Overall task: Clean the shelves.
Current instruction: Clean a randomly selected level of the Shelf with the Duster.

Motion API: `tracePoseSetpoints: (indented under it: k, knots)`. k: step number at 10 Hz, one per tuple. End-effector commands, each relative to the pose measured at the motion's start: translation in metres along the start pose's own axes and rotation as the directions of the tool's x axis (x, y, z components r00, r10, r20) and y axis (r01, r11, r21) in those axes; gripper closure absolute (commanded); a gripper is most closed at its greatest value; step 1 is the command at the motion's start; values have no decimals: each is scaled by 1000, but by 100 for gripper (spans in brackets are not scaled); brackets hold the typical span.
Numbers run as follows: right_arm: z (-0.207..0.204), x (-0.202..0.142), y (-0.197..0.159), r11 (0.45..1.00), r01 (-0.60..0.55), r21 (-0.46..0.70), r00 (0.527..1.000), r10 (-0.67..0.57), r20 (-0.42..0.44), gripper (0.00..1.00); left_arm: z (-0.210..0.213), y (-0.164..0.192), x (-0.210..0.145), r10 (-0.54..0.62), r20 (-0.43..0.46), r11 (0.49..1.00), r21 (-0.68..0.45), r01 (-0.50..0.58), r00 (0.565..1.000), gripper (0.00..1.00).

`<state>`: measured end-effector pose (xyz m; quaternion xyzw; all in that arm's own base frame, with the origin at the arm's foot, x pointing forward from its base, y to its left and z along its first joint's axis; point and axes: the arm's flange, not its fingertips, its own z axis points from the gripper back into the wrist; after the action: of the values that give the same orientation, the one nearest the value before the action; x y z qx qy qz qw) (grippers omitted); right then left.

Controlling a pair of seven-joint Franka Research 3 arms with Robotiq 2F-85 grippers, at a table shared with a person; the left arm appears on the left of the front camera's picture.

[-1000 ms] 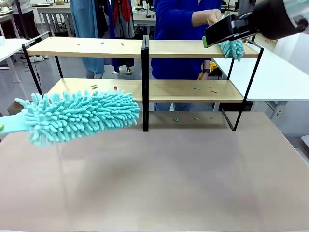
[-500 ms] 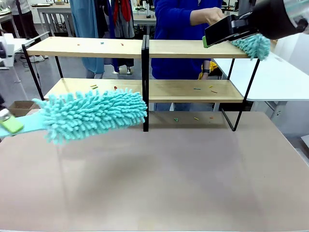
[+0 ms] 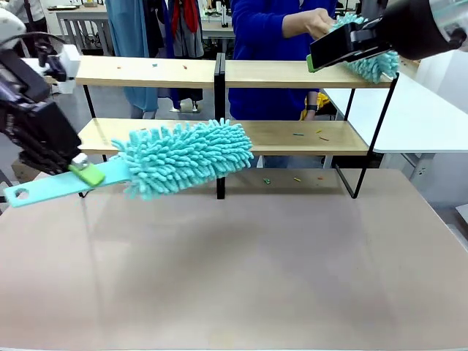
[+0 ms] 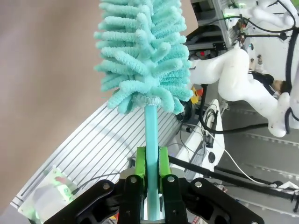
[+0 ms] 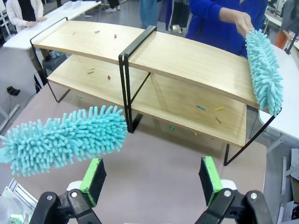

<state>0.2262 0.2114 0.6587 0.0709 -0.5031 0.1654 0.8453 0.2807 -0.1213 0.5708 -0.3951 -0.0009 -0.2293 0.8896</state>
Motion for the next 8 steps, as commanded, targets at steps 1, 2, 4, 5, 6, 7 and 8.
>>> tracePoseSetpoints:
  k: [1,2,4,5,6,7,8]
  knots:
    - [0,1,-2,1000,4,7,1000,-4,-2,0,-16,-4,6,22,2,1000,1,-22,1000,88]
    - [0,1,-2,1000,4,7,1000,-4,-2,0,-14,-4,4,20,-3,1000,-1,-20,1000,88]
    - [0,1,-2,1000,4,7,1000,-4,-2,0,-6,-3,0,13,23,1000,-20,-13,1000,88]
    - [0,1,-2,1000,4,7,1000,-4,-2,0,-3,-4,-4,5,26,1000,-25,-5,1000,88]
    - [0,1,-2,1000,4,7,1000,-4,-2,0,-1,-5,-7,4,25,1000,-27,-3,1000,88]
    - [0,1,-2,1000,4,7,1000,-4,-2,0,-1,-5,-8,10,33,1000,-27,-9,999,88]
    - [0,1,-2,1000,4,7,1000,-4,-2,0,-2,-2,1,3,17,1000,-3,-3,1000,88]
